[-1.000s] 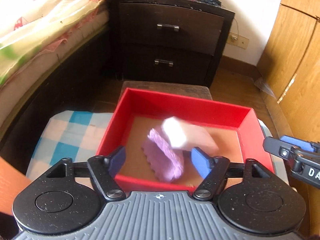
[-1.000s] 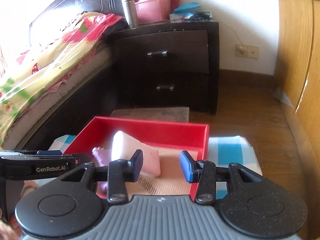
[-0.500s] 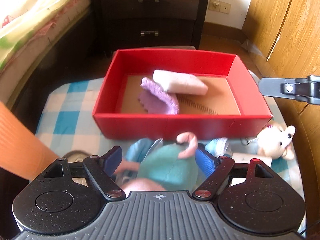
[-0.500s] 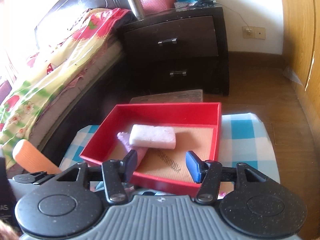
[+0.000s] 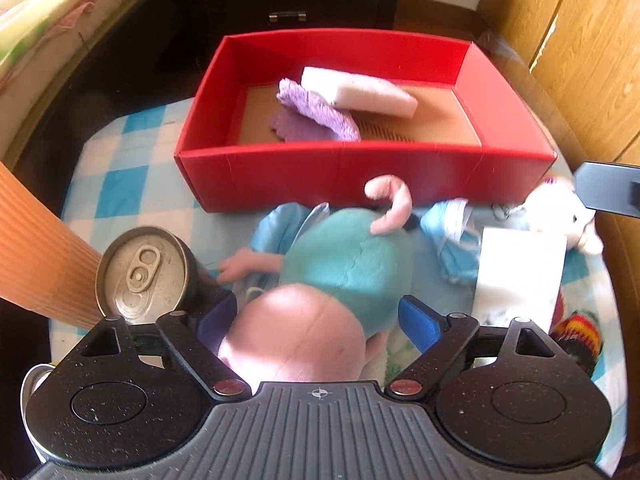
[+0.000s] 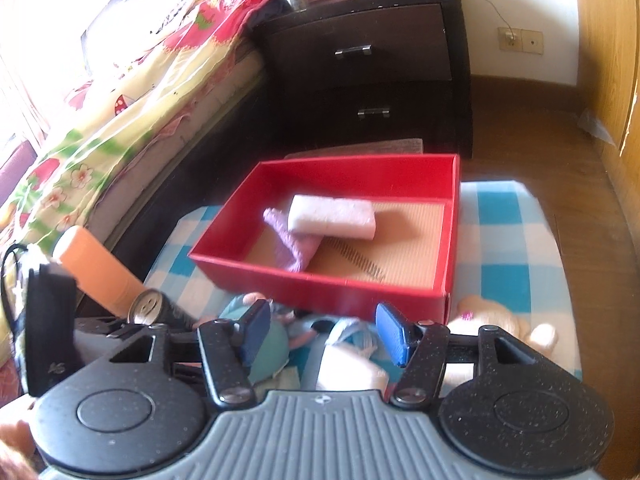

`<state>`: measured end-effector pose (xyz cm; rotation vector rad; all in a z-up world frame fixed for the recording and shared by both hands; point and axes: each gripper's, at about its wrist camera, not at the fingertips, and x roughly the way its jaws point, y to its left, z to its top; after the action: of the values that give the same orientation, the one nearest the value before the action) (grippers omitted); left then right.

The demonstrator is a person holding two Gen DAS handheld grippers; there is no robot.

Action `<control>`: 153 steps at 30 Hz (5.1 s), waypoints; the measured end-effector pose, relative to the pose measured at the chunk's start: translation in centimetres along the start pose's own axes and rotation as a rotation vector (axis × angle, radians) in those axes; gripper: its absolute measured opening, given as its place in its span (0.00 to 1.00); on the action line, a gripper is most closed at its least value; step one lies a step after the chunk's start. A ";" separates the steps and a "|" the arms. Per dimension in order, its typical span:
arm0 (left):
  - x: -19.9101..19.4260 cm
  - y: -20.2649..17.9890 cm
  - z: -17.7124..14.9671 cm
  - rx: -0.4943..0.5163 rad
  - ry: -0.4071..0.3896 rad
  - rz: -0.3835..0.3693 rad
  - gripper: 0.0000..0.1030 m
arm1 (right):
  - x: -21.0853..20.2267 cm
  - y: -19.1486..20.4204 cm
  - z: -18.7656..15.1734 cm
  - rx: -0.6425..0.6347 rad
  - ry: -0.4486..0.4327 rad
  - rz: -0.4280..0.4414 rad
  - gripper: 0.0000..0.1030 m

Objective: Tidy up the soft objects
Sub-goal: 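Lower the left gripper onto the pig plush while the right gripper grasps a sponge, then close the left gripper on the pig plush and lift it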

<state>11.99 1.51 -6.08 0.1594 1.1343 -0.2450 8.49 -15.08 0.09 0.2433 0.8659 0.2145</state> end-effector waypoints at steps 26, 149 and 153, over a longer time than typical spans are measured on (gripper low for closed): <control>-1.6 -1.8 -1.6 -0.039 0.005 -0.038 0.63 | -0.6 -0.3 -1.7 -0.002 0.034 0.045 0.39; -7.6 4.3 -3.6 -0.247 -0.133 -0.118 0.60 | 2.2 2.5 -1.1 -0.149 0.100 0.006 0.28; -8.0 4.2 -3.1 -0.264 -0.155 -0.148 0.60 | 1.5 2.6 -0.8 -0.152 0.082 0.013 0.28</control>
<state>7.19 7.25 -0.07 -0.1752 1.0148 -0.2319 8.54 -12.08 -0.70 0.0990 0.9248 0.3032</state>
